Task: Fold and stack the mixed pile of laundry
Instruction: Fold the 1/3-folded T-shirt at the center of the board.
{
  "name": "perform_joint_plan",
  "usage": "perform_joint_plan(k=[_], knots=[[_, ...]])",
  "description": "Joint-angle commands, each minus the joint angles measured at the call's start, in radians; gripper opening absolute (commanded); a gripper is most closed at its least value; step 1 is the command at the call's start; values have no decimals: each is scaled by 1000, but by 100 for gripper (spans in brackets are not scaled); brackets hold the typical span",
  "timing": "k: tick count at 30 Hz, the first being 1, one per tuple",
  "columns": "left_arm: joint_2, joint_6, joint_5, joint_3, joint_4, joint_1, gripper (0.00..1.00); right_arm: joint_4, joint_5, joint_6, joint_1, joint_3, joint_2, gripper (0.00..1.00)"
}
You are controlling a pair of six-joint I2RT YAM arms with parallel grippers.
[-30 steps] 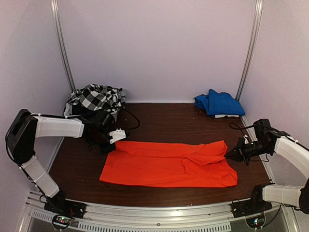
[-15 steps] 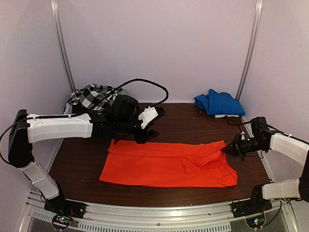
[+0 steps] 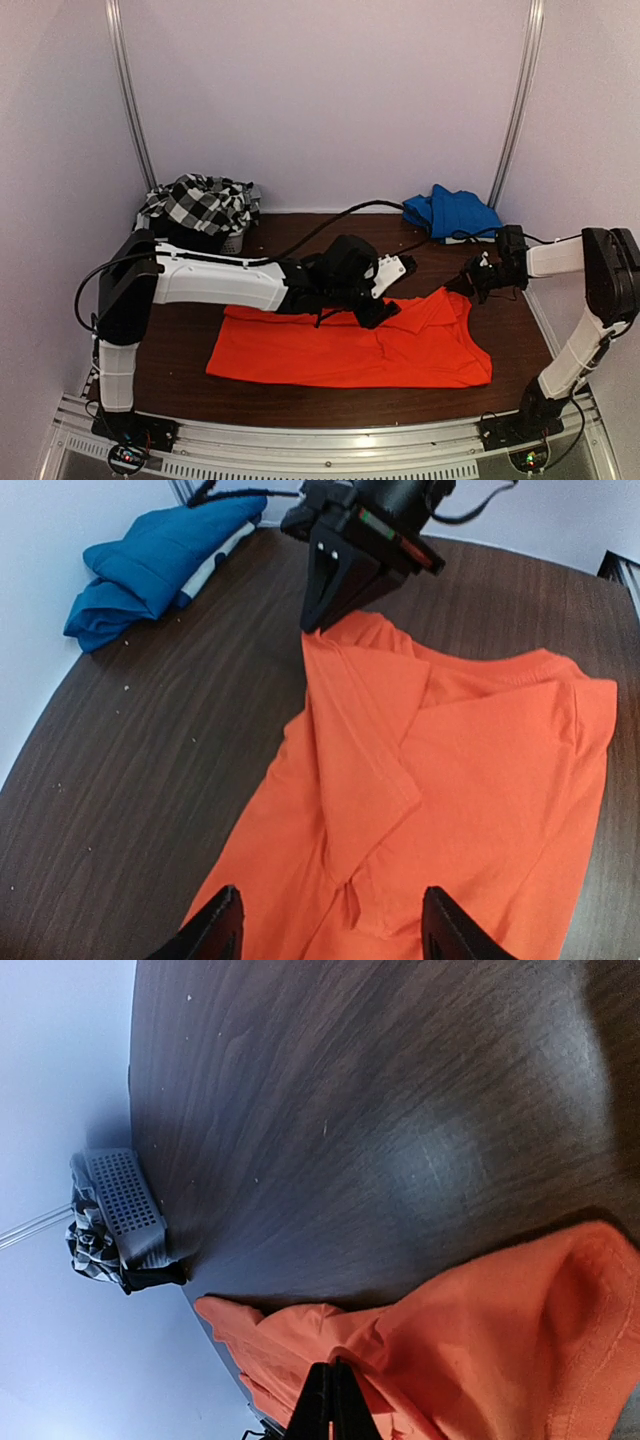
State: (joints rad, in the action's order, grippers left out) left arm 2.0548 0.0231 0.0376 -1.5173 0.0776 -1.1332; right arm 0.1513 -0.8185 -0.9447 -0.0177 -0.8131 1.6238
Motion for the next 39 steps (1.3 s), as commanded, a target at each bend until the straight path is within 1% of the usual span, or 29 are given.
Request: perform_joint_plan(k=[1, 4, 6, 8, 10, 11, 13, 16, 19, 27, 30, 35, 39], knots=[[69, -16, 18, -102, -72, -11, 63, -59, 61, 34, -15, -45, 56, 0], [128, 18, 15, -167, -62, -29, 63, -82, 69, 32, -28, -55, 95, 0], [165, 41, 9, -199, -55, -36, 61, -92, 67, 31, -27, -66, 120, 0], [187, 66, -12, -219, -57, -39, 55, -92, 57, 31, -27, -73, 136, 0], [223, 114, -63, -245, -47, -42, 47, -87, 58, 36, -27, -75, 139, 0], [239, 146, -65, -258, -35, -49, 45, -82, 56, 40, -27, -76, 139, 0], [266, 205, -53, -277, -20, -57, 45, -72, 52, 48, -27, -79, 142, 0], [293, 283, 10, -288, -20, -57, 45, -60, 47, 57, -27, -80, 139, 0], [320, 344, 20, -314, -21, -45, 45, -41, 45, 72, -25, -80, 138, 0], [389, 367, 18, -386, -25, -16, 46, -6, 44, 96, -25, -79, 123, 0], [402, 383, 14, -390, -28, -14, 44, 2, 44, 102, -25, -81, 120, 0], [417, 398, -34, -402, -31, -14, 41, -1, 41, 103, -25, -78, 130, 0], [434, 410, -38, -411, -26, -14, 41, 4, 39, 108, -25, -86, 136, 0]])
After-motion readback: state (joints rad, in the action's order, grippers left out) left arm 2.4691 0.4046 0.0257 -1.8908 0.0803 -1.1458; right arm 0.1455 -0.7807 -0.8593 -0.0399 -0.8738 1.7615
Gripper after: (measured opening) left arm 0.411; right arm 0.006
